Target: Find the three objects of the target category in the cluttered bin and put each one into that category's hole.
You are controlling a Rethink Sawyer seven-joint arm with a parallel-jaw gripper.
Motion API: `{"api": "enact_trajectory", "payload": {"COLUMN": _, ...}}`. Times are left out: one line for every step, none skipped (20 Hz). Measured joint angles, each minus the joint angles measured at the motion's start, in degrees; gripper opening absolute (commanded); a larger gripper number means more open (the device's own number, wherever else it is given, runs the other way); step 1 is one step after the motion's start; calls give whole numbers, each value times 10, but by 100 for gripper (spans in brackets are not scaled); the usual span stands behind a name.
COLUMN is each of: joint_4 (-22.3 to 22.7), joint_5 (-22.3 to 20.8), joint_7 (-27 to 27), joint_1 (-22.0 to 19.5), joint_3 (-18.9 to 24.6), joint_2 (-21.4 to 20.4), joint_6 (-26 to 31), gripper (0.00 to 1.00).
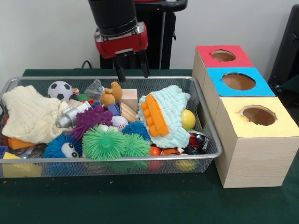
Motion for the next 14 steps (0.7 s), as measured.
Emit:
{"api": "enact_trajectory", "payload": {"joint_4": -7, "joint_5": -1, "joint_7": 0, "joint_1": -4, "joint_3": 1, "joint_2": 2, "joint_6": 11, "gripper": 100}}
{"api": "enact_trajectory", "payload": {"joint_4": -10, "joint_5": -1, "joint_7": 0, "joint_1": -7, "joint_3": 1, "joint_2": 2, "joint_6": 16, "gripper": 100}}
{"api": "enact_trajectory", "payload": {"joint_4": -14, "joint_5": -1, "joint_7": 0, "joint_1": -10, "joint_3": 3, "joint_2": 3, "joint_6": 21, "gripper": 100}}
{"api": "enact_trajectory", "payload": {"joint_4": -15, "joint_5": -2, "joint_7": 0, "joint_1": -12, "joint_3": 3, "joint_2": 3, "joint_6": 24, "gripper": 100}}
{"api": "enact_trajectory", "payload": {"joint_4": -18, "joint_5": -2, "joint_7": 0, "joint_1": -16, "joint_3": 6, "joint_2": 3, "joint_6": 29, "gripper": 100}}
{"api": "enact_trajectory", "payload": {"joint_4": -19, "joint_5": -2, "joint_7": 0, "joint_1": -18, "joint_3": 7, "joint_2": 3, "joint_6": 30, "gripper": 100}}
{"api": "enact_trajectory", "payload": {"joint_4": -21, "joint_5": -2, "joint_7": 0, "joint_1": -21, "joint_3": 9, "joint_2": 3, "joint_6": 33, "gripper": 100}}
{"api": "enact_trajectory", "payload": {"joint_4": -23, "joint_5": -2, "joint_7": 0, "joint_1": -24, "joint_3": 11, "joint_2": 3, "joint_6": 35, "gripper": 100}}
{"api": "enact_trajectory", "payload": {"joint_4": -25, "joint_5": -2, "joint_7": 0, "joint_1": -26, "joint_3": 13, "joint_2": 3, "joint_6": 36, "gripper": 100}}
{"api": "enact_trajectory", "payload": {"joint_4": -29, "joint_5": -2, "joint_7": 0, "joint_1": -30, "joint_3": 17, "joint_2": 4, "joint_6": 38, "gripper": 100}}
{"api": "enact_trajectory", "payload": {"joint_4": -32, "joint_5": -2, "joint_7": 0, "joint_1": -32, "joint_3": 19, "joint_2": 5, "joint_6": 38, "gripper": 100}}
{"api": "enact_trajectory", "payload": {"joint_4": -34, "joint_5": -2, "joint_7": 0, "joint_1": -33, "joint_3": 19, "joint_2": 5, "joint_6": 38, "gripper": 100}}
{"api": "enact_trajectory", "payload": {"joint_4": -39, "joint_5": -6, "joint_7": 0, "joint_1": -35, "joint_3": 21, "joint_2": 7, "joint_6": 38, "gripper": 100}}
{"api": "enact_trajectory", "payload": {"joint_4": -42, "joint_5": -8, "joint_7": 0, "joint_1": -36, "joint_3": 22, "joint_2": 7, "joint_6": 38, "gripper": 100}}
